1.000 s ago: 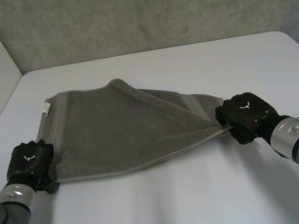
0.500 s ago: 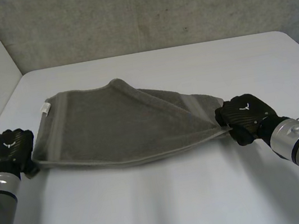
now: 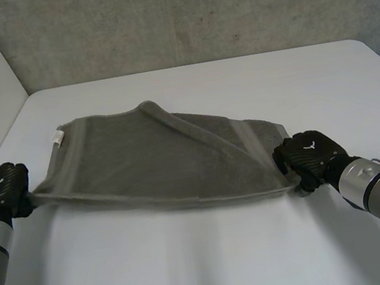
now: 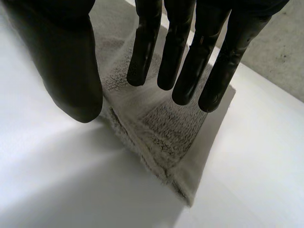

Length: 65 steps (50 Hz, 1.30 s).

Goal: Fold the towel.

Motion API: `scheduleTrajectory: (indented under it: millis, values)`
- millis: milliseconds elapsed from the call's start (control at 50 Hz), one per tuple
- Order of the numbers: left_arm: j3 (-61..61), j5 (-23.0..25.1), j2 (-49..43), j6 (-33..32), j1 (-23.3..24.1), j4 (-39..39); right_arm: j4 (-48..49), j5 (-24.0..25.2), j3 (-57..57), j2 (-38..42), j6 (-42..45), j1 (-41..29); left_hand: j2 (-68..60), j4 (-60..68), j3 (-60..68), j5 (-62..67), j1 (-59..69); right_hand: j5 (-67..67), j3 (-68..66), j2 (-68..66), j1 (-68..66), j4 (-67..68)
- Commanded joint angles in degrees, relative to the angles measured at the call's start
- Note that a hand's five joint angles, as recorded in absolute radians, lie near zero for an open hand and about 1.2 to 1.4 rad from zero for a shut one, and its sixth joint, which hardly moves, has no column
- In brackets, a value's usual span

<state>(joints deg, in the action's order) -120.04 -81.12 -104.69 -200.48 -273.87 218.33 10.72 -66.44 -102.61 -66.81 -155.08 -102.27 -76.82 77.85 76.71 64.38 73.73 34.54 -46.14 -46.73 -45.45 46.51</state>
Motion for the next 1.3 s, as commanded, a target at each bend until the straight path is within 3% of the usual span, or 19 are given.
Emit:
scheduleTrajectory:
  millis: [20,200,240,280,400,520,560,660,780,860,980,1120,1220,1300]
  values:
    - [0.34,-0.09,0.28,-0.09,-2.99,-0.37,-0.26,-0.01,1.45,1.69,-0.13,0.41,-3.18,2.15,3.29,5.62,6.27,0.19,1.40,2.00,0.71,-1.78]
    - [0.95,0.00,0.36,2.54,-4.22,-0.37,-0.17,-0.27,1.80,2.12,-0.05,1.38,-3.18,2.15,3.29,5.62,6.27,3.71,-2.11,-1.51,-2.80,1.73]
    - [0.95,0.00,0.36,3.17,-4.22,-0.37,-0.08,-0.53,1.89,2.13,-0.05,1.55,-3.18,2.15,3.29,5.62,6.27,10.28,-8.69,-8.09,-9.38,8.31]
    - [0.86,0.08,0.71,3.95,-4.22,-0.45,-0.26,-0.71,2.06,2.30,0.04,1.81,-3.18,2.15,3.29,5.62,6.27,35.31,-33.72,-33.12,-34.41,33.34]
    - [0.34,0.17,1.24,4.22,-4.13,-0.89,-0.43,-0.45,2.24,2.13,0.04,2.08,-3.18,2.15,3.29,5.62,6.27,35.46,-33.86,-33.27,-34.55,33.49]
    - [0.78,3.95,3.79,5.01,-4.04,-3.71,-0.78,-0.71,3.64,-1.83,-0.57,2.61,-3.18,2.15,3.29,5.62,6.27,35.46,-33.86,-33.27,-34.55,33.49]
    - [1.91,6.84,7.81,7.46,-3.52,-6.59,-2.71,-0.54,5.92,-9.00,-1.01,3.74,-3.18,2.15,3.29,5.62,6.27,35.46,-33.86,-33.27,-34.55,33.49]
    - [5.86,8.96,15.63,14.04,-2.29,-11.51,-7.80,0.17,12.05,-18.94,-2.85,5.76,-3.18,2.15,3.29,5.62,6.27,35.46,-33.86,-33.27,-34.55,33.49]
    - [14.90,9.31,23.82,22.84,-1.58,-16.96,-15.96,0.96,25.23,-23.80,-4.97,7.35,-3.18,2.15,3.29,5.62,6.27,35.46,-33.86,-33.27,-34.55,33.49]
    - [20.11,9.31,24.88,24.70,-1.49,-20.05,-21.00,0.96,33.00,-23.80,-5.06,8.85,-3.18,2.15,3.29,5.62,6.27,35.46,-33.86,-33.27,-34.55,33.49]
    - [29.76,9.14,23.22,25.23,-0.79,-25.14,-27.05,0.26,45.28,-18.12,-4.62,9.81,-3.18,2.15,3.29,5.62,6.27,35.46,-33.86,-33.27,-34.55,33.49]
    - [40.24,8.26,12.23,25.31,2.11,-27.88,-31.81,-1.59,57.34,-7.19,-4.35,8.58,-3.18,2.15,3.29,5.62,6.27,35.46,-33.86,-33.27,-34.55,33.49]
    - [56.63,5.10,-3.12,24.35,9.21,-32.78,-33.04,-9.57,72.51,5.96,0.46,2.01,-3.18,2.15,3.29,5.62,6.27,35.46,-33.86,-33.27,-34.55,33.49]
    - [65.99,3.69,-9.39,24.08,10.90,-34.73,-32.69,-13.09,80.59,12.03,3.89,-0.72,-3.18,2.15,3.29,5.62,6.27,35.46,-33.86,-33.27,-34.55,33.49]
